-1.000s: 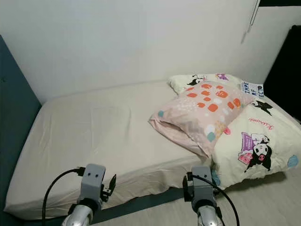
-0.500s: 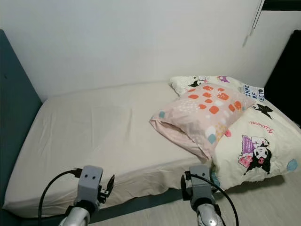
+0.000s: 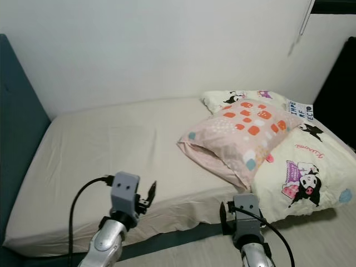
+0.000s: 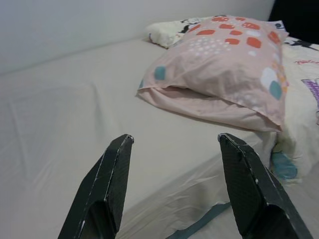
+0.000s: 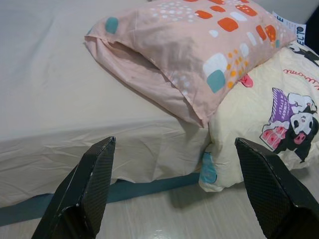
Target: Clean up the room
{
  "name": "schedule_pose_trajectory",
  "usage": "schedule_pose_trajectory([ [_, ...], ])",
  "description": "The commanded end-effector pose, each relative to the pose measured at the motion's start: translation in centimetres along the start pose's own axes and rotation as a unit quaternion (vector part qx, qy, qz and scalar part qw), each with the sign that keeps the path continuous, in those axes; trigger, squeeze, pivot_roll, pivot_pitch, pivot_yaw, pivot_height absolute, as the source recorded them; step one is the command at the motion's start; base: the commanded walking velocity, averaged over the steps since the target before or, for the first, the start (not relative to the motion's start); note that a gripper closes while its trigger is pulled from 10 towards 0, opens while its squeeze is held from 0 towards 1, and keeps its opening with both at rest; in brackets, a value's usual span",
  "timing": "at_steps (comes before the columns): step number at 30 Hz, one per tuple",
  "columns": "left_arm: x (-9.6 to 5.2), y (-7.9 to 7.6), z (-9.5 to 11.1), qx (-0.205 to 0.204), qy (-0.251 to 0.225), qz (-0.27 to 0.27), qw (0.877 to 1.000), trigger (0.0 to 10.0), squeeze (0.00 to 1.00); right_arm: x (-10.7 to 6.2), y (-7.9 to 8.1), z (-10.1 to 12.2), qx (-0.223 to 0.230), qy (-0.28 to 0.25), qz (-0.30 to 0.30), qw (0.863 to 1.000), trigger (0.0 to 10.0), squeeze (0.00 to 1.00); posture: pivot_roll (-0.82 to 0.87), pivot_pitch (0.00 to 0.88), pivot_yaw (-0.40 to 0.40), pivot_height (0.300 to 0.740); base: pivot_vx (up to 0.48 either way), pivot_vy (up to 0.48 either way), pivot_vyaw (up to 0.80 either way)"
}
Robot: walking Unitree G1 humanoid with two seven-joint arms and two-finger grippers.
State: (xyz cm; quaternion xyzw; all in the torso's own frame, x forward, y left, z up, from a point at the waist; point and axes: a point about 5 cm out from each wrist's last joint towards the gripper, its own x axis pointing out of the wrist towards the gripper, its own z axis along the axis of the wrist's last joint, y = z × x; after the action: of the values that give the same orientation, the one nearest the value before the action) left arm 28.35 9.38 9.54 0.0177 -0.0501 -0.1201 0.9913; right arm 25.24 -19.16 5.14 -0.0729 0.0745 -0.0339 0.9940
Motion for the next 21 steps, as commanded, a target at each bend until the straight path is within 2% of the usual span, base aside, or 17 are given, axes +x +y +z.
schedule_pose_trajectory([
  [1, 0.0, -0.5, -0.4, -0.002, 0.01, -0.009, 1.0, 10.0, 0.0, -0.3, -0.1, -0.1, 0.004, 0.0, -0.003, 1.0, 10.0, 0.0, -0.02, 0.106, -0.029, 0.74, 0.0, 0.0, 0.0],
  [8, -0.4, -0.1, -0.5, 0.003, 0.014, -0.005, 1.0, 10.0, 0.0, -0.6, 0.2, 0.0, 0.003, 0.0, -0.002, 1.0, 10.0, 0.0, -0.02, 0.106, -0.029, 0.74, 0.0, 0.0, 0.0],
  [15, -1.0, 1.2, -0.8, 0.005, 0.016, 0.019, 1.0, 10.0, 0.0, -0.4, 0.5, 0.3, 0.0, -0.004, 0.006, 1.0, 10.0, 0.0, -0.02, 0.108, -0.031, 0.74, 0.0, 0.0, 0.0],
  [20, -1.2, 1.6, -0.9, 0.007, 0.014, 0.023, 1.0, 10.0, 0.0, -0.4, 0.7, 0.4, -0.001, -0.008, 0.012, 1.0, 10.0, 0.0, -0.02, 0.107, -0.029, 0.74, 0.0, 0.0, 0.0],
  [21, -1.6, 1.8, -0.9, -0.002, 0.012, 0.029, 0.999, 10.0, 0.0, -0.4, 0.7, 0.5, -0.003, -0.012, 0.013, 1.0, 10.0, 0.0, -0.02, 0.11, -0.028, 0.74, 0.0, 0.0, 0.0],
])
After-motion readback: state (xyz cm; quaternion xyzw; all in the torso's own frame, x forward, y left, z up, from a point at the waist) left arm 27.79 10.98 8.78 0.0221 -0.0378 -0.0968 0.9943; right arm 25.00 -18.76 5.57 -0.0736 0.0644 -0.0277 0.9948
